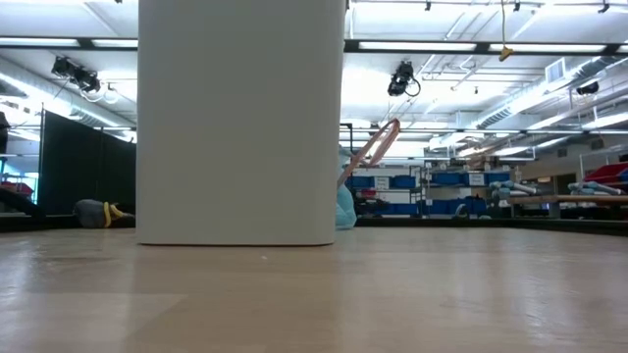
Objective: Place trash/remove bag and relplace
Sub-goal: Insert the green plastic trash bag into the trash bin
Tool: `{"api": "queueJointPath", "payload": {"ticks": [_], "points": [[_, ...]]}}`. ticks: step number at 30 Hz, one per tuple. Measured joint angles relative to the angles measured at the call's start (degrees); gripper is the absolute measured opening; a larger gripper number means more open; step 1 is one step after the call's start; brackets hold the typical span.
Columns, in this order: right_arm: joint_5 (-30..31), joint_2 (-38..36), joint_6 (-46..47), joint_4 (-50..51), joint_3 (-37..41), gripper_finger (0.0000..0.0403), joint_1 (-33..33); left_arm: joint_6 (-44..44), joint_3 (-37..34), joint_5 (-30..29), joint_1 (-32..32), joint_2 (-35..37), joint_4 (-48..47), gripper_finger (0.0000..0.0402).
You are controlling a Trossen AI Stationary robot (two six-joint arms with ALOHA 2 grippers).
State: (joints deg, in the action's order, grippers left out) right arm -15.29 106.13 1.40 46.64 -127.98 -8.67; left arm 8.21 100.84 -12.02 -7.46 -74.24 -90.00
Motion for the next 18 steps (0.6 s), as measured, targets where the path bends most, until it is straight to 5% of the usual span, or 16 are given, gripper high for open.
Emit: {"api": "queueJointPath", "payload": {"ticks": [5,18], "points": [[-1.40,0.00,-0.61,2.91,0.00,0.0024,0.00,1.00,0.00,0.31,0.02,0.41,0.00,0.0007],[1.35,-0.08,-6.57,5.25,-7.13,0.0198,2.09,1.44,0.00,2.72,0.00,0.42,-0.02,0.0007]]}}
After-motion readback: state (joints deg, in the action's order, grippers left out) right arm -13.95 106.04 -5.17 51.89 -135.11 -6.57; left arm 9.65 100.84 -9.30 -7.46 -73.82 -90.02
